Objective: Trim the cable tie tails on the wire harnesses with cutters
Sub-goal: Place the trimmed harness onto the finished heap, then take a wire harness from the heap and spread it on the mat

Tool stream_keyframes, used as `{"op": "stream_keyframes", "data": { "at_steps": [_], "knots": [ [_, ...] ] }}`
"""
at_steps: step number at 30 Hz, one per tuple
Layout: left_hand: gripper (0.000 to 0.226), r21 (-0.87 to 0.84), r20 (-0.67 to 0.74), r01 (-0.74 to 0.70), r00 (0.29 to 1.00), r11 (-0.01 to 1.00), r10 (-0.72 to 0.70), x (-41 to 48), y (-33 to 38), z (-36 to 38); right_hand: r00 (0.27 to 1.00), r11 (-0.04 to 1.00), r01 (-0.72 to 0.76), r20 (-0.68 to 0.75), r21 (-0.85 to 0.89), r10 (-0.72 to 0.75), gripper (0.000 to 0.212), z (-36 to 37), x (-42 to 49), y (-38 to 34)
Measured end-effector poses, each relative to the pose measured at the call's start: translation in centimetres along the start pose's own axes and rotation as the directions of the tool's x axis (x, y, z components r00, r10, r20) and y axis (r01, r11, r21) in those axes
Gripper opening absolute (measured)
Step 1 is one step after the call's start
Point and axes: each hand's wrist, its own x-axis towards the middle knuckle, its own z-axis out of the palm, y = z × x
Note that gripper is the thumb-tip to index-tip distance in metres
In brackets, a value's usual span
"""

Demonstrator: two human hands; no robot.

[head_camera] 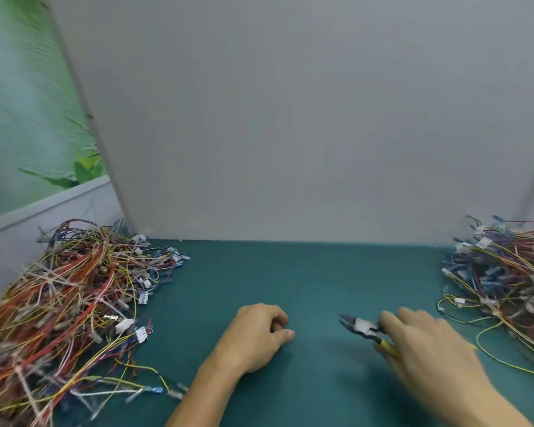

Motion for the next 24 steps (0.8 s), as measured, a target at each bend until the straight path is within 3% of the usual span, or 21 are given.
{"op": "stream_keyframes", "data": {
  "at_steps": [2,5,7,14,20,22,24],
  "knots": [
    [0.025,0.025,0.003,0.006,1.000,1.000,-0.006,-0.3,-0.3,-0.8,0.988,0.996,0.055,-0.150,0.067,-0.044,0.031,3.0,-0.8,-0.7],
    [0.026,0.087,-0.047,0.018,0.999,0.996,-0.014,-0.8,-1.2,-2.6,0.928,0.976,0.030,-0.368,0.216,0.053,0.077,5.6,-1.0,-0.4],
    [0.026,0.140,-0.099,0.037,0.995,0.989,-0.023,-1.1,-2.0,-4.0,0.883,0.964,0.059,-0.464,0.260,0.071,0.084,6.1,-0.8,-0.4],
    [0.030,0.306,-0.394,0.197,0.917,0.931,-0.064,-1.3,-5.2,-10.5,0.817,0.948,0.129,-0.573,0.291,0.065,0.086,7.4,0.6,-0.2],
    [0.026,0.481,-0.679,0.477,0.733,0.735,-0.031,-0.9,-8.7,-16.5,0.813,0.942,0.105,-0.573,0.320,0.104,0.083,7.6,0.9,-0.5],
    [0.028,0.453,-0.685,0.555,0.717,0.698,-0.126,-0.7,-9.7,-18.2,0.809,0.947,0.100,-0.580,0.304,0.101,0.082,7.5,1.1,-0.6],
    [0.013,0.411,-0.656,0.609,0.714,0.679,-0.243,-0.6,-10.6,-19.2,0.800,0.946,0.097,-0.589,0.311,0.112,0.081,7.5,1.2,-0.7]
  ]
}}
